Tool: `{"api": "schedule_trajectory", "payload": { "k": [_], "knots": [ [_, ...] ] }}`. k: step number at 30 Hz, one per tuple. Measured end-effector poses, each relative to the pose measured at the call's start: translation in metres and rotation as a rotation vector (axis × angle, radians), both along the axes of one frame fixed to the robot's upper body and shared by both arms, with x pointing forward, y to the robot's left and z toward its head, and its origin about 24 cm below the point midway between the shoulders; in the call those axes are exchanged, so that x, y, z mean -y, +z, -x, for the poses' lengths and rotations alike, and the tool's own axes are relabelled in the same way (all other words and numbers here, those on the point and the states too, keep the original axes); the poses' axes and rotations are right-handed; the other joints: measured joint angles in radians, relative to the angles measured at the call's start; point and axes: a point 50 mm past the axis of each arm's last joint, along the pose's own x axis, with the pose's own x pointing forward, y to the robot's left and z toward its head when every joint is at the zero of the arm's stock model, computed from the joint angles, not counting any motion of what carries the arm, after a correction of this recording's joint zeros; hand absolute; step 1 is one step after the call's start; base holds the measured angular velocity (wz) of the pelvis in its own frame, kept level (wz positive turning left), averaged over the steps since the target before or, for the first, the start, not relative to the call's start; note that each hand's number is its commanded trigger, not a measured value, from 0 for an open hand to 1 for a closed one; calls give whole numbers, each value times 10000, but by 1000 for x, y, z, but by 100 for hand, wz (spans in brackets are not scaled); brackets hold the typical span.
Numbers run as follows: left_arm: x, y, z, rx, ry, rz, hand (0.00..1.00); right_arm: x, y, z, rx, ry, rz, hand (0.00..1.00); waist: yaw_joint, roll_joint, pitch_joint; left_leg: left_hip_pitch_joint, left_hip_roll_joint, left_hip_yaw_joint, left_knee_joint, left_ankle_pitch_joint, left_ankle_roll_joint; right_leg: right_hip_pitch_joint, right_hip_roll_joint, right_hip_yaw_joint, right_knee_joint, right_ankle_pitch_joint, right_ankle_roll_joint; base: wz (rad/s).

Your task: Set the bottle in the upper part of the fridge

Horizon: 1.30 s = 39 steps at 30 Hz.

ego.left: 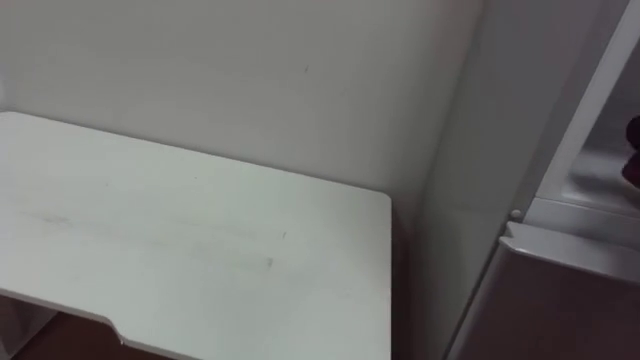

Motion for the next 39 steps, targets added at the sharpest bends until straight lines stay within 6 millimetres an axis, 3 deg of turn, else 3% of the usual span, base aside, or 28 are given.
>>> {"api": "schedule_trajectory", "payload": {
  "k": [8,14,24,33,37,39],
  "knots": [
    [-6,2,-1,-58,-62,-145,0,10,-8,-6,-563,-63,-11,100,116,84,62,-464,17,-395,748,-241,12,-65,71,-90,72,-7,4,8],
    [-9,5,-9,6,-199,-333,0,24,-11,-6,-1211,-488,481,100,352,111,41,-836,12,-577,1084,-278,-6,-251,133,-249,-80,-33,54,8],
    [-12,6,-7,-327,-468,-389,0,34,-20,-3,-1446,-1009,488,100,862,125,17,-780,72,-570,1096,-214,-39,-219,195,-237,-61,32,-69,-1],
    [-16,8,-7,-320,-599,-448,0,33,-25,-5,-1480,-487,651,100,946,104,31,-786,183,-554,1080,-143,-177,-234,226,-254,-33,-27,-155,0],
    [-17,8,-7,-353,-601,-392,0,33,-26,-6,-1495,-163,701,53,946,86,37,-764,219,-564,1061,-107,-235,-215,268,-252,-31,-44,-198,0],
    [-17,9,-6,-401,-590,-294,0,34,-29,-6,-1565,61,687,0,946,66,49,-670,227,-572,1029,-98,-254,-114,272,-273,-36,-63,-226,0]
  ]
}}
